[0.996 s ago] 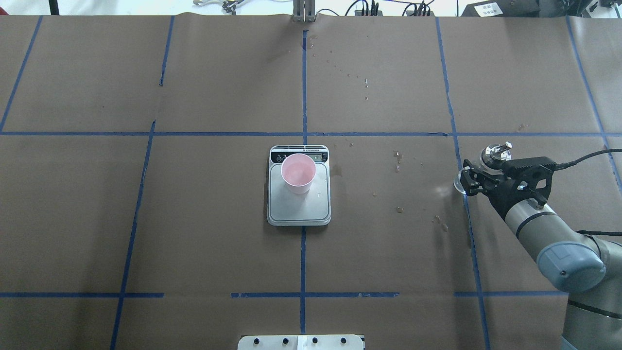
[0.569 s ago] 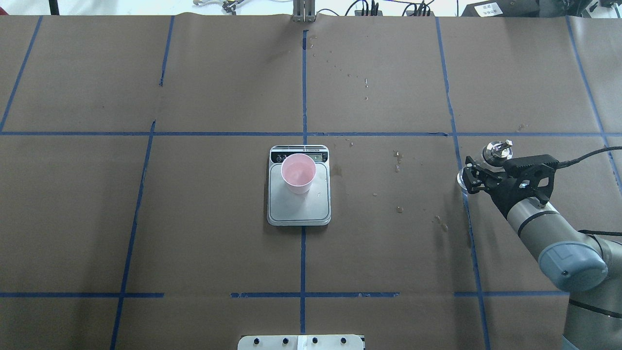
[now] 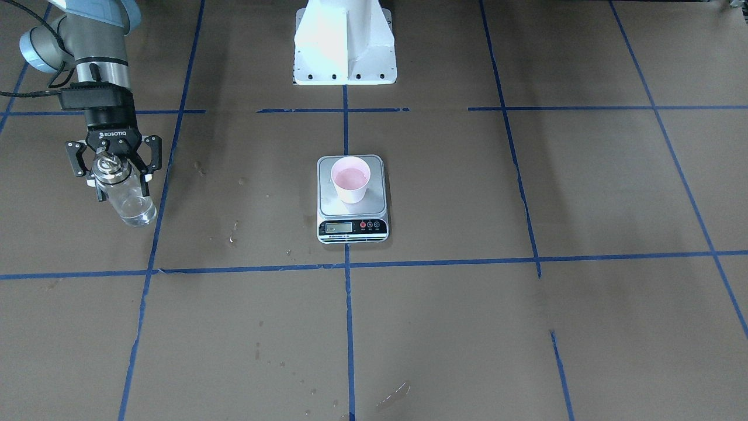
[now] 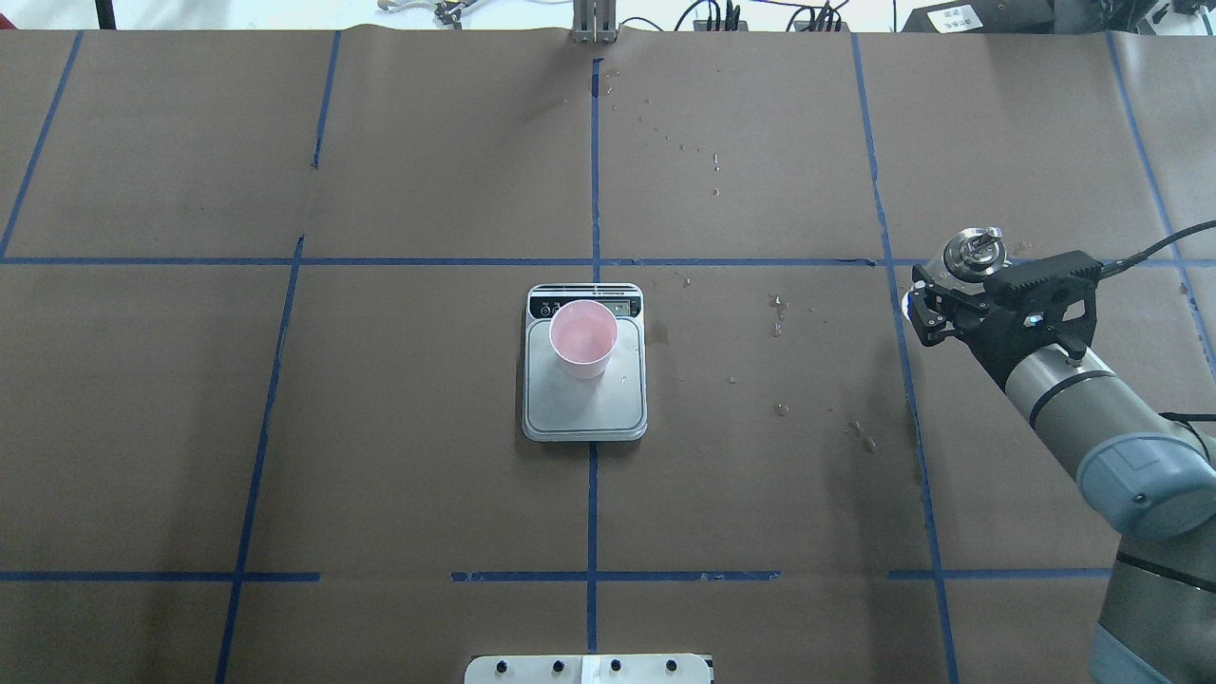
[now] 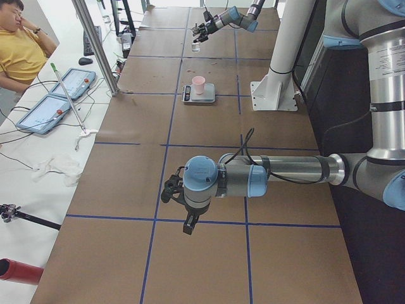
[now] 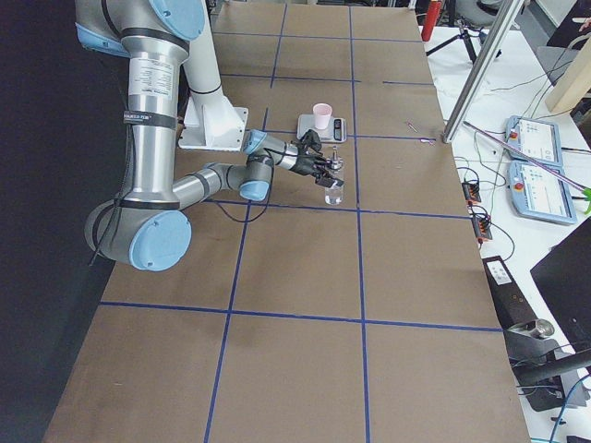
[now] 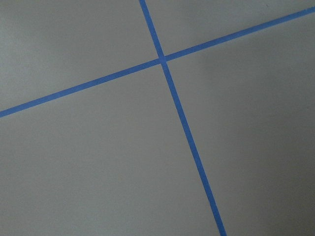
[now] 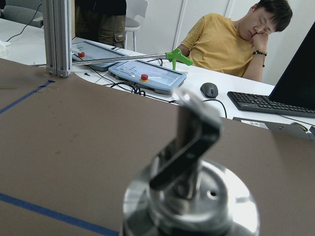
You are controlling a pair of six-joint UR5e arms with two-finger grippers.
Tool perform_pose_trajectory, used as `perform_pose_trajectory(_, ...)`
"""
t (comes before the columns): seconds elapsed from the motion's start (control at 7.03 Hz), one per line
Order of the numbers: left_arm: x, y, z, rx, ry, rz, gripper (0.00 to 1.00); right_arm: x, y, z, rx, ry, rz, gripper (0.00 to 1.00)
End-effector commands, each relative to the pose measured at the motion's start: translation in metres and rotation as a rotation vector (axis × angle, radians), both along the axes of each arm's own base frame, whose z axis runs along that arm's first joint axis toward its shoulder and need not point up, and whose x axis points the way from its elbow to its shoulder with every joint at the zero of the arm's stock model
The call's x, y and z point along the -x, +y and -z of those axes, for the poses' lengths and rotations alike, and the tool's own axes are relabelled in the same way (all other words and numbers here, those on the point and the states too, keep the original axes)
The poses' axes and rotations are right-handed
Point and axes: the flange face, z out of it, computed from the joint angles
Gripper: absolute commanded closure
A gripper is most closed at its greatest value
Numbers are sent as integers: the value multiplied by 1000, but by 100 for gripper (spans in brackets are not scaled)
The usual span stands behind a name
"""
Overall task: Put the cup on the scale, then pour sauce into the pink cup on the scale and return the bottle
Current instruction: 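Lift the sauce bottle with the right gripper and carry it toward the scale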
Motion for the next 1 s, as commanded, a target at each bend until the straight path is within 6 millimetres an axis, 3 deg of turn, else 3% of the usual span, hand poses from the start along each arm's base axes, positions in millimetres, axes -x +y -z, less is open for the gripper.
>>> perform_pose_trajectory(0.0, -2, 2, -2, 46, 2, 27, 0, 4, -15, 12, -4, 47, 46, 100)
perform_pose_trajectory(0.28, -3, -1, 1, 106, 9, 97, 0, 33, -33, 44, 36, 142, 57, 100)
perform_pose_trajectory(0.57, -3, -1, 2, 83, 6, 97, 0, 45, -39, 83, 45, 302, 66, 100)
perform_pose_trajectory(0.71, -3, -2, 3, 80, 8, 97, 0, 71, -48, 119, 71, 376, 62, 100)
perform_pose_trajectory(0.85, -3, -2, 3, 80, 9, 97, 0, 103, -37, 151, 69, 465, 59, 100)
